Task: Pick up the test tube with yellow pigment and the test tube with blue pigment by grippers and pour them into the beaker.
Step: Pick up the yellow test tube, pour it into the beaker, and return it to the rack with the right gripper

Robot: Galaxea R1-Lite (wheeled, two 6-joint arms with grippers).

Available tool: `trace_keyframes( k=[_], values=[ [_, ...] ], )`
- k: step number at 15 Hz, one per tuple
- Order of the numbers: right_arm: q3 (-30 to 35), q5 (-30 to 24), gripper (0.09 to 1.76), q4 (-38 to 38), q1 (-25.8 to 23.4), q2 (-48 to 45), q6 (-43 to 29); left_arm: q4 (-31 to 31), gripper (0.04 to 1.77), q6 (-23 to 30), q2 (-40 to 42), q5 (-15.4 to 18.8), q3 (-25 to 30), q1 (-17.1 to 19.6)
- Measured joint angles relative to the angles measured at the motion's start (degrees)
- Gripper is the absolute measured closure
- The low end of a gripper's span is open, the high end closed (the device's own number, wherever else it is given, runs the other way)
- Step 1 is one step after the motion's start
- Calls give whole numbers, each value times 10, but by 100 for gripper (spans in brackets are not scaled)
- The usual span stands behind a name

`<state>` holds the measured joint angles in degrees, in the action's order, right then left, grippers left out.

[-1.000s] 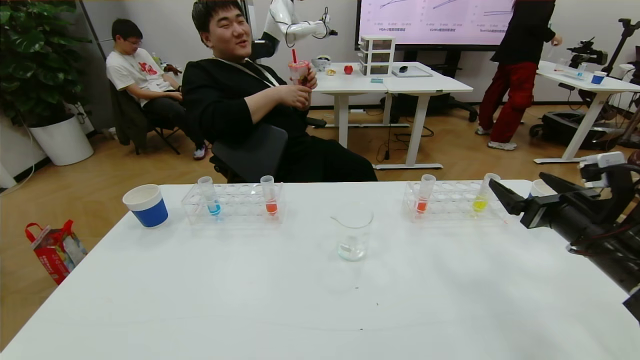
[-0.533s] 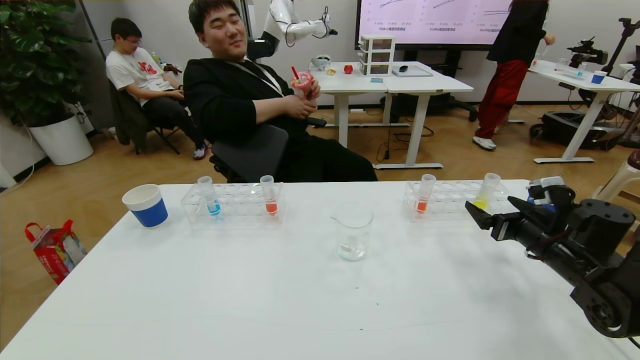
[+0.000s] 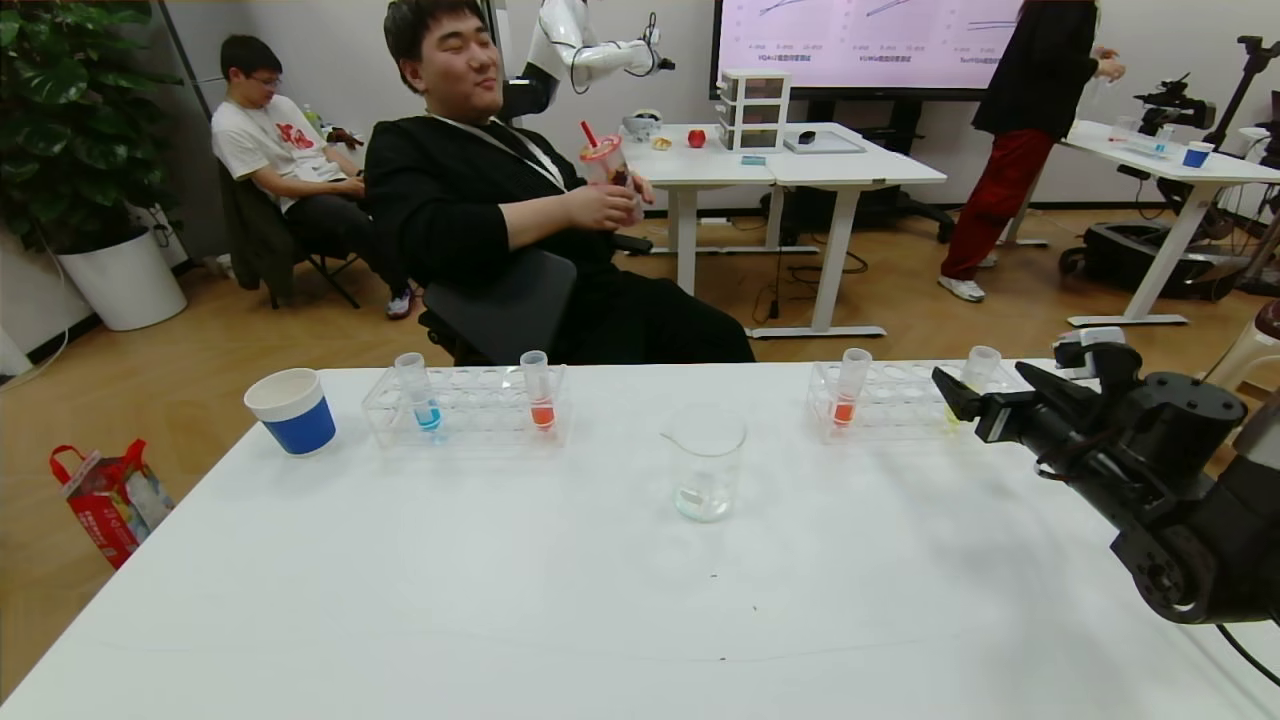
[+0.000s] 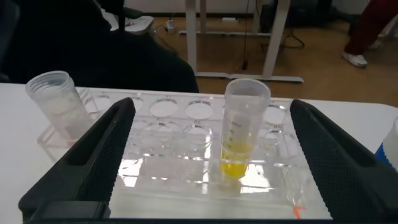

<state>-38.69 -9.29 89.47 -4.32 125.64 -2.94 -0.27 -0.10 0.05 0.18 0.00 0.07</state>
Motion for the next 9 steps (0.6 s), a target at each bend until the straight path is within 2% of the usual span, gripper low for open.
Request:
trace_keyframes(
  k=[5, 9],
  values=[
    [-101, -1, 11, -31, -18, 51, 0, 0, 6, 0, 0, 0, 0, 0],
    [-125, -14, 11, -31, -24, 76, 0, 0, 6, 0, 0, 0, 0, 0]
  ],
)
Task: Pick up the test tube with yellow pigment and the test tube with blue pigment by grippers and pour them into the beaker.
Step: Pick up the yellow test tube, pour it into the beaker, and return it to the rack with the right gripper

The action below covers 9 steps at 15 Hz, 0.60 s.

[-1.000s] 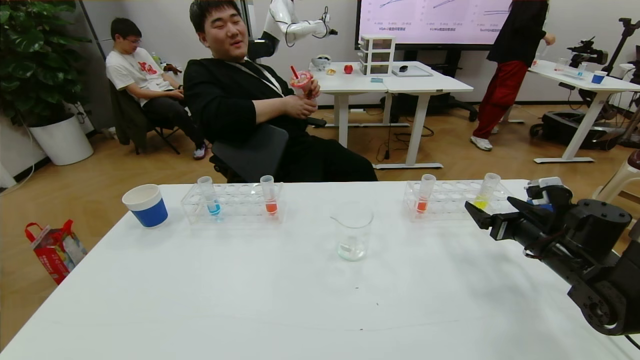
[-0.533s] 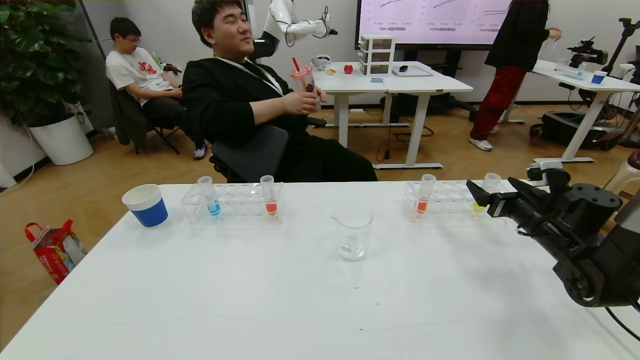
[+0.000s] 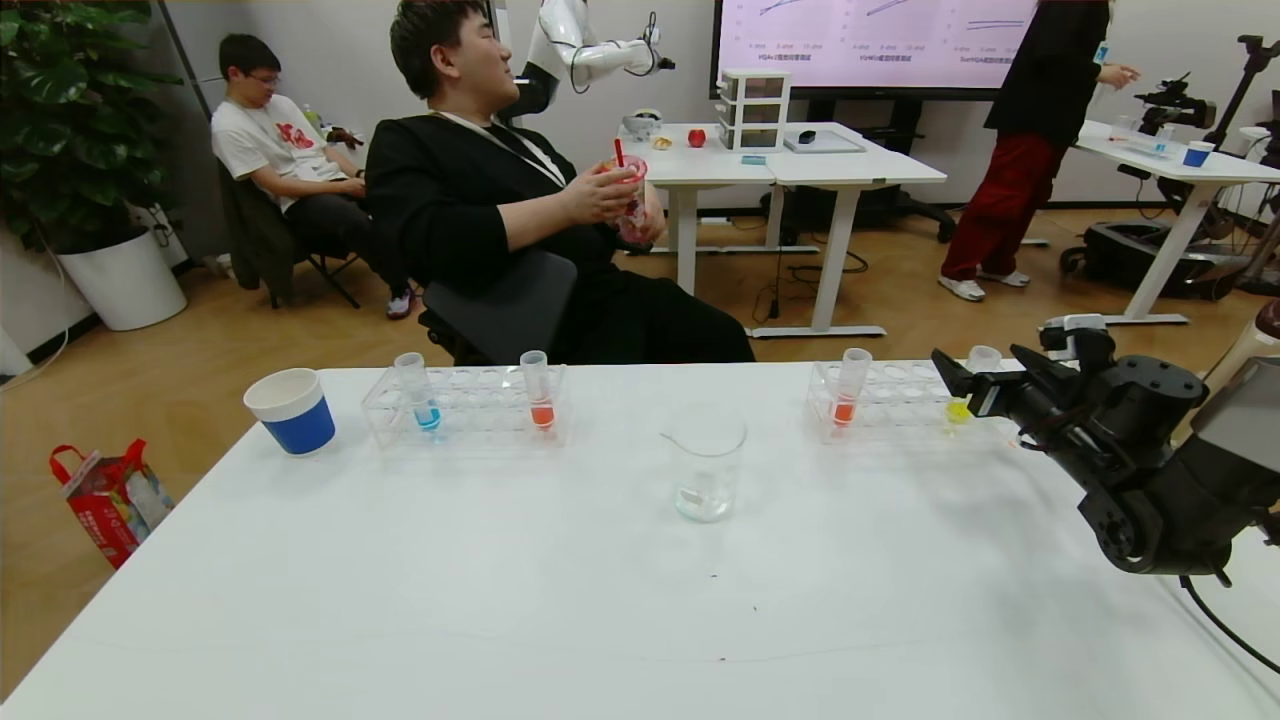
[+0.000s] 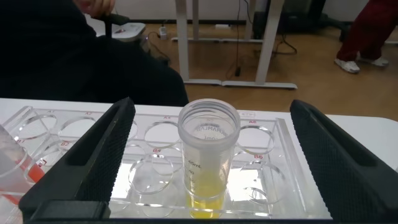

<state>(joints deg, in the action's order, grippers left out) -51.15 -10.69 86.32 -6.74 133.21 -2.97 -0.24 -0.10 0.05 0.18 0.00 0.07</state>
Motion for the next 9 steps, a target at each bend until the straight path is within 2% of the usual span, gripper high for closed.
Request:
trace_keyframes(
  k=[5, 6, 7, 8, 9],
  values=[
    [-1, -5, 11, 2, 0, 8, -1, 0, 6, 0, 0, 0, 0, 0],
    [-1, -5, 18, 2, 0, 9, -1, 0, 6, 0, 0, 0, 0, 0],
    [-1, -5, 39, 2, 0, 9, -1, 0, 6, 0, 0, 0, 0, 0],
    [-3, -5, 75, 2, -1, 9, -1, 0, 6, 0, 0, 0, 0, 0],
    [-4, -6, 123, 2, -1, 9, 0, 0, 6, 0, 0, 0, 0, 0]
  ],
)
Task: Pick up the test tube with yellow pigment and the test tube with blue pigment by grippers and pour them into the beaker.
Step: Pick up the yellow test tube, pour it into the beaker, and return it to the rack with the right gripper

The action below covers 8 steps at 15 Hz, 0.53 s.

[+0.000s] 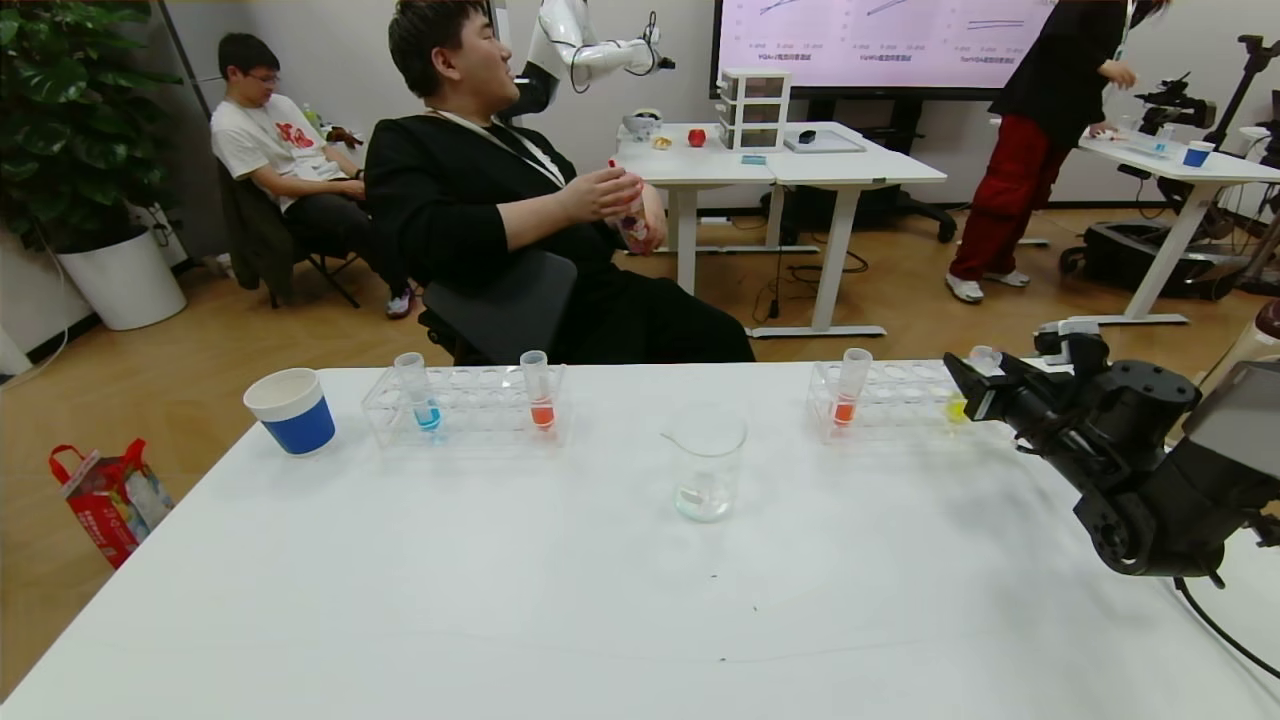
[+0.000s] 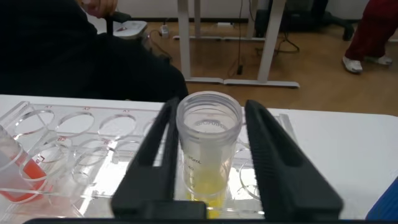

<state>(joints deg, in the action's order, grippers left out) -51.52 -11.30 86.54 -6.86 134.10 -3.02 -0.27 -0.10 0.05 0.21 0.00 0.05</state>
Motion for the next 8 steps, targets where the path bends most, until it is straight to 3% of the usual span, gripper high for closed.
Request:
trace_keyframes(
  k=[1, 2, 3, 5, 8],
  values=[
    [-1, 0, 148, 0, 1, 0, 0, 0, 6, 0, 0, 0, 0, 0],
    [-1, 0, 151, 0, 1, -1, 0, 0, 6, 0, 0, 0, 0, 0],
    [-2, 0, 125, 1, 1, -1, 0, 0, 6, 0, 0, 0, 0, 0],
    [-2, 1, 135, 1, 2, -3, 1, 0, 6, 0, 0, 0, 0, 0],
    [-2, 1, 135, -1, 3, -7, 0, 0, 6, 0, 0, 0, 0, 0]
  ],
)
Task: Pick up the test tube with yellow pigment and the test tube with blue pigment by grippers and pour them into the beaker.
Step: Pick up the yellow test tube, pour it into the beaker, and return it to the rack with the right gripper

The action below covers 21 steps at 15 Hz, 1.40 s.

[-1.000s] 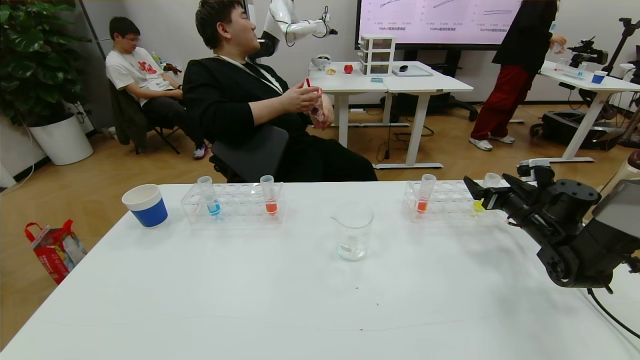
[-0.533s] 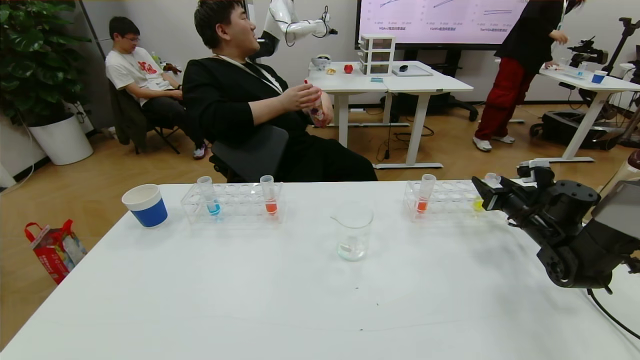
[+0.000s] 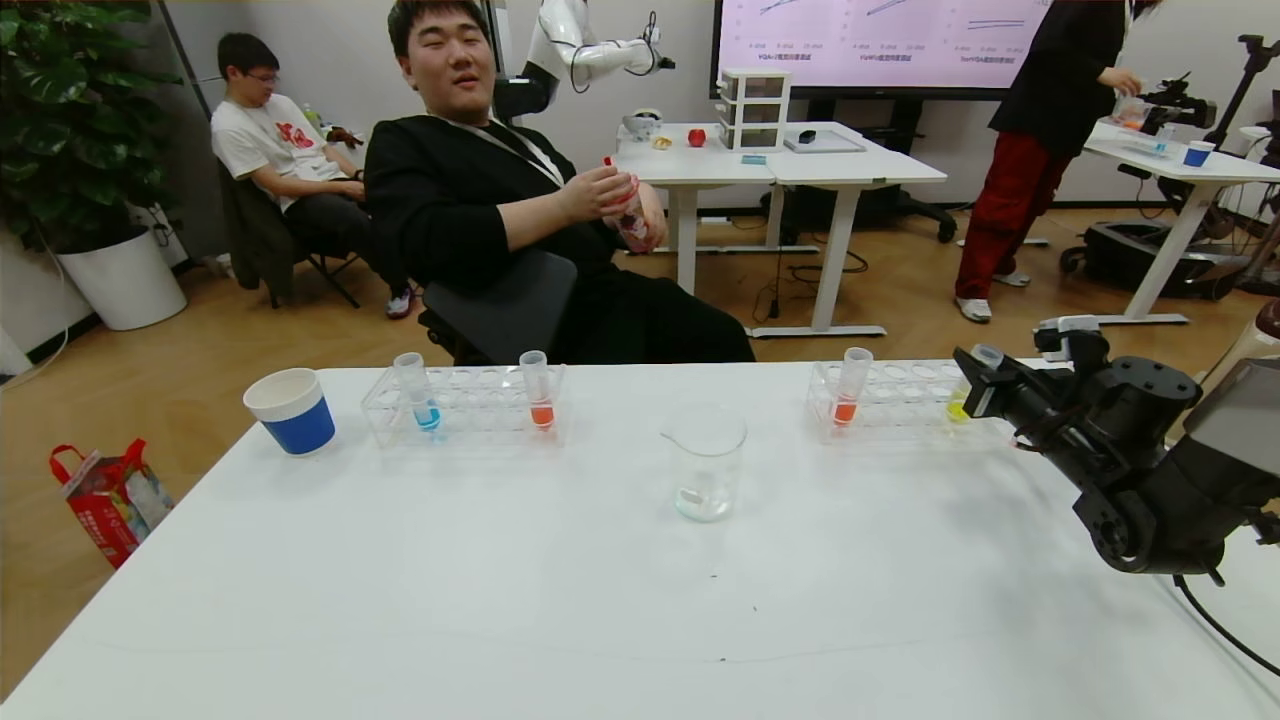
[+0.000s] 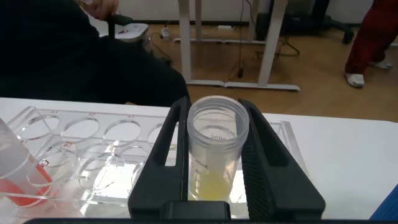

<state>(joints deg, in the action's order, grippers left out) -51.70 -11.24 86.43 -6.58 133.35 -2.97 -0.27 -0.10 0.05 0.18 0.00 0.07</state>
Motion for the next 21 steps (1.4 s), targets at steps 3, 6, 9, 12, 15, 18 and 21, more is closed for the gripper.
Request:
trace_keyframes(
  k=[3, 6, 9, 12, 15, 18, 21],
  values=[
    [-9, -3, 135, -15, 1, -21, 0, 0, 6, 0, 0, 0, 0, 0],
    [-26, -9, 135, -65, 2, -57, 1, 0, 6, 0, 0, 0, 0, 0],
    [-39, -15, 135, -91, 4, -88, 4, 0, 6, 0, 0, 0, 0, 0],
    [-45, -15, 135, -95, 3, -100, 5, 0, 6, 0, 0, 0, 0, 0],
    [-64, -37, 135, -119, 4, -108, 34, 0, 6, 0, 0, 0, 0, 0],
    [-100, -85, 135, -151, 20, -121, 70, 0, 6, 0, 0, 0, 0, 0],
    [-123, -116, 135, -178, 62, -135, 90, 0, 6, 0, 0, 0, 0, 0]
  ],
)
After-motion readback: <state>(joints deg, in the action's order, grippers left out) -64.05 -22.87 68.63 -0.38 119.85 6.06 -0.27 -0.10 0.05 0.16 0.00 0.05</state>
